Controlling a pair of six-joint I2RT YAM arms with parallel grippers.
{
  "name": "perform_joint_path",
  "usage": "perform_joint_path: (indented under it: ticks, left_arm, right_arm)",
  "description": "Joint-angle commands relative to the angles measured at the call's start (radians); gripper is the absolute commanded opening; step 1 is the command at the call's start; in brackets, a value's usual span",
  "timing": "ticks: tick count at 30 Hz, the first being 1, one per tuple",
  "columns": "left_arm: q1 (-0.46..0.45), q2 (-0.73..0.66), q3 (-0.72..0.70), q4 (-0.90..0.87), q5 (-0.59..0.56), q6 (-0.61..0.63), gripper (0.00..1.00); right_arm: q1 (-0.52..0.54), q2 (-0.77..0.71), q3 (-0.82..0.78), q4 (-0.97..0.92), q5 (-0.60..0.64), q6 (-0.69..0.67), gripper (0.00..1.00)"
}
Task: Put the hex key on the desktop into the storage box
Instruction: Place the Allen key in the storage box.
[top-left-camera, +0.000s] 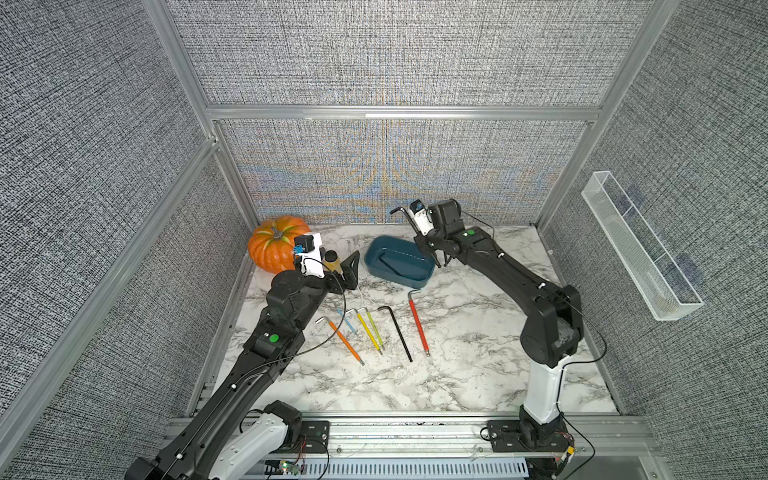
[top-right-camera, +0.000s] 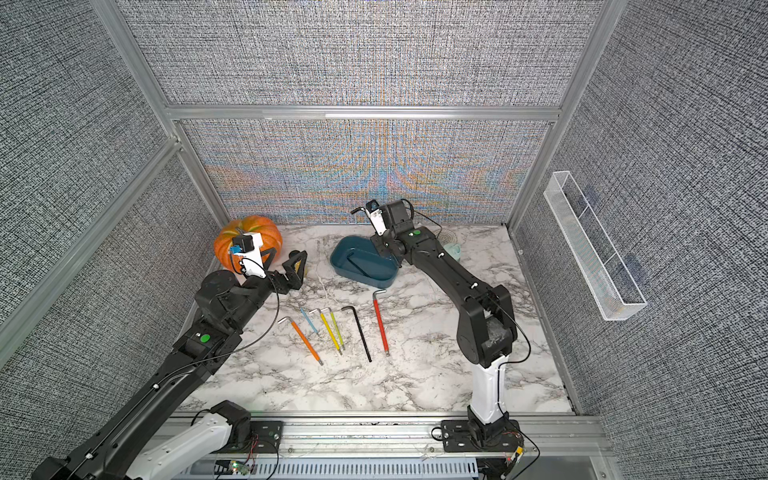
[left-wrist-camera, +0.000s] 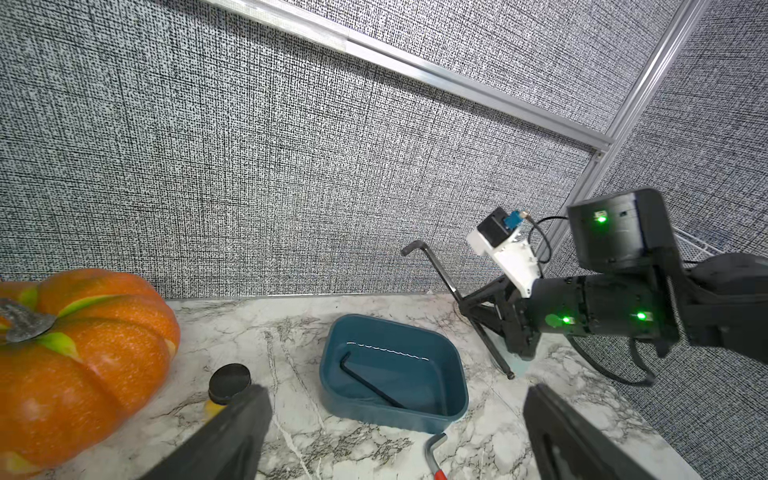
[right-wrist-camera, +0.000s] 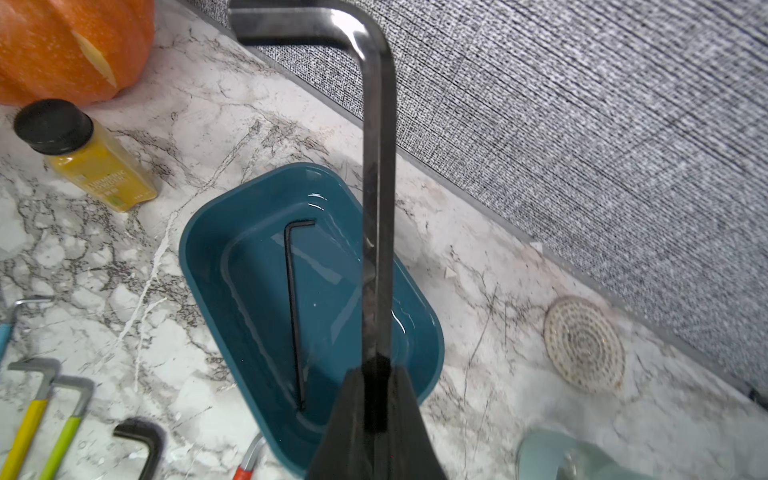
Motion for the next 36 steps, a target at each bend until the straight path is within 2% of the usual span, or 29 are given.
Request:
perform_joint_path:
  ticks: [1,5,13,21,36]
  left_arm:
    - [0.0,-0.002,0.003,0.005,-0.011,-0.006,1.0]
    - [0.0,-0.001,0.0,0.005,-0.02,-0.01,1.0]
    - [0.0,0.008,0.007,-0.023,-0.034,0.013,1.0]
    - [0.0,0.032,-0.01,-0.012,-0.045,0.03,1.0]
    - [0.0,0.038,0.013,-0.003,-0.066,0.054,1.0]
  right_arm:
    - [0.0,0.072,0.052,0.031,-0.016,-0.066,0.0]
    - [0.0,0.145,0.074,0.069,-0.032,-0.058,0.0]
    - [0.006,0.309,0.256,-0.004,-0.036,-0.082,0.0]
    - [0.018,0.367,0.228,0.004,-0.03,-0.1,0.0]
    - [0.02,0.39,0.178,-0.008,-0.025,-0.129,0.0]
